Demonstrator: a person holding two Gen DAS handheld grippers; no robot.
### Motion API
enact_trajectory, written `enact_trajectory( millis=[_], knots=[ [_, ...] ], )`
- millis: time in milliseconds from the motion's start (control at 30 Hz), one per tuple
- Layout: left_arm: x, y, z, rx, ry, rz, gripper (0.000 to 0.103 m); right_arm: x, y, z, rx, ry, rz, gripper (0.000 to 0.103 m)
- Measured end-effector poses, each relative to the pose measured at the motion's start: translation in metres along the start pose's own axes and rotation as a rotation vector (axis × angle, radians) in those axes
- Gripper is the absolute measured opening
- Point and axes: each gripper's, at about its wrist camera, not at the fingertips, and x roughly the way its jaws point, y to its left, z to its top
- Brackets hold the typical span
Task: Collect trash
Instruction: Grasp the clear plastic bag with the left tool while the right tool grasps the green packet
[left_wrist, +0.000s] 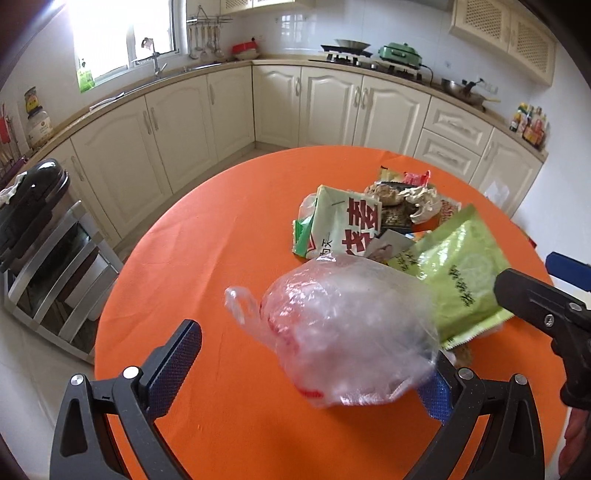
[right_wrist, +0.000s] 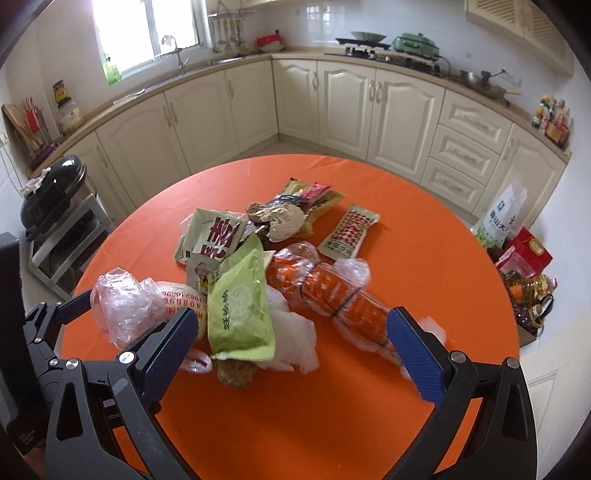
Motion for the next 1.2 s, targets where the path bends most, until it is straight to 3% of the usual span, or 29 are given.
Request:
enact_trajectory(
  millis=[100, 133, 300, 367, 433, 567, 600, 633, 700, 767, 833, 867, 933, 1033, 1200],
  knots=[
    [0.016, 0.012, 0.020, 0.010, -0.019, -0.033, 0.088, 0.015, 0.010, 0.007, -0.042, 0.021, 0.015, 0.097],
    [0.020, 0.015, 0.028, 0.009, -0.023, -0.048, 0.078, 0.021, 0.015, 0.008, -0.064, 0.035, 0.027, 0.091],
    [0.044, 0.031, 0.044, 0.000, -0.012, -0.108, 0.048, 0.033, 0.028, 0.009, -0.115, 0.064, 0.071, 0.052],
    [0.051, 0.043, 0.047, -0.003, -0.015, -0.109, 0.044, 0.026, 0.031, 0.007, -0.136, 0.043, 0.087, 0.035],
    [0.058, 0.049, 0.056, -0.010, -0.019, -0.111, 0.040, 0.018, 0.029, 0.005, -0.127, 0.030, 0.107, 0.029],
    [0.066, 0.056, 0.056, -0.010, -0.015, -0.118, 0.040, 0.014, 0.025, -0.002, -0.122, 0.052, 0.148, 0.028],
    [0.065, 0.057, 0.052, -0.004, -0.012, -0.113, 0.048, 0.015, 0.027, -0.004, -0.134, 0.052, 0.159, 0.028],
    [0.072, 0.058, 0.060, -0.003, -0.005, -0.096, 0.063, 0.016, 0.030, -0.005, -0.149, 0.053, 0.162, 0.030],
    [0.071, 0.055, 0.052, 0.000, -0.017, -0.074, 0.074, 0.019, 0.035, -0.004, -0.166, 0.051, 0.164, 0.030],
    [0.078, 0.056, 0.061, -0.007, -0.021, -0.097, 0.072, 0.026, 0.040, 0.000, -0.173, 0.064, 0.175, 0.030],
    [0.089, 0.062, 0.071, -0.026, -0.005, -0.142, 0.049, 0.034, 0.044, 0.002, -0.190, 0.085, 0.189, 0.029],
    [0.084, 0.063, 0.056, -0.030, -0.006, -0.145, 0.049, 0.036, 0.046, 0.003, -0.195, 0.093, 0.197, 0.024],
    [0.085, 0.069, 0.057, -0.031, -0.015, -0.144, 0.041, 0.039, 0.049, 0.002, -0.193, 0.106, 0.238, 0.011],
    [0.078, 0.087, 0.047, -0.052, -0.030, -0.147, 0.037, 0.036, 0.045, -0.001, -0.154, 0.092, 0.273, 0.010],
    [0.048, 0.107, 0.000, -0.079, -0.054, -0.143, 0.035, 0.020, 0.035, -0.005, -0.105, 0.056, 0.304, 0.010]
  ],
)
